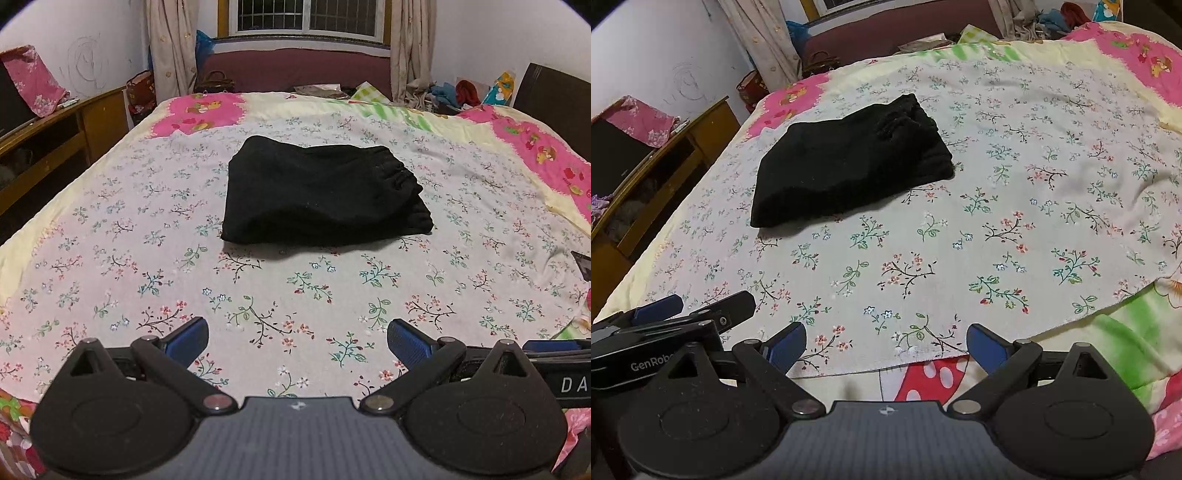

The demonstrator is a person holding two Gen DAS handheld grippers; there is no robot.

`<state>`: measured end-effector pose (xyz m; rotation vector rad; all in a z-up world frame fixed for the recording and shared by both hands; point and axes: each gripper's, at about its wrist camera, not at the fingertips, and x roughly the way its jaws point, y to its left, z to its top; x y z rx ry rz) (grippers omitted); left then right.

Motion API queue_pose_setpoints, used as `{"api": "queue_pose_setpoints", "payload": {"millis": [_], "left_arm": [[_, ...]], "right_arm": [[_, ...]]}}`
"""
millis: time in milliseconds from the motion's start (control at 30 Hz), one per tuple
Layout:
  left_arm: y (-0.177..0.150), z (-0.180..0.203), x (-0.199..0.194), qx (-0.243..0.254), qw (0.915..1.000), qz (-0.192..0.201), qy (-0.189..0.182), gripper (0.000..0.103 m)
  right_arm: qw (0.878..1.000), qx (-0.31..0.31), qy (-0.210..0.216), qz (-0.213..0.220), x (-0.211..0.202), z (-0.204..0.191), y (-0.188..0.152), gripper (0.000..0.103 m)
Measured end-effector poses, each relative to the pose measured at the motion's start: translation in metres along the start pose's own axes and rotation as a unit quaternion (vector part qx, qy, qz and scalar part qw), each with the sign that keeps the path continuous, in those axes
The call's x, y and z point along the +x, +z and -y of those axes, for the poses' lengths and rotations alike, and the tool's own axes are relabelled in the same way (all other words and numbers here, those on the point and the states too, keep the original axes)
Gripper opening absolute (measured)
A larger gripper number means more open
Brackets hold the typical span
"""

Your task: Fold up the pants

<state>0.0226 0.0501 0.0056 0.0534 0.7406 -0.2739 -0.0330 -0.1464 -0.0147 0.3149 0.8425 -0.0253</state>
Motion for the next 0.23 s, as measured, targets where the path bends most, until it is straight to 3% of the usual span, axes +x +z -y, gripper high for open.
{"api": "queue_pose_setpoints", "payload": {"millis": [233], "left_arm": [[-0.0005,0.0006,0.0009,-0.002,1.0000,-0.001,0.000,0.103]], "right_arm": [[1.000,0.001,0.000,0.000,-0.0002,0.0000,-0.0010,0.086]]}}
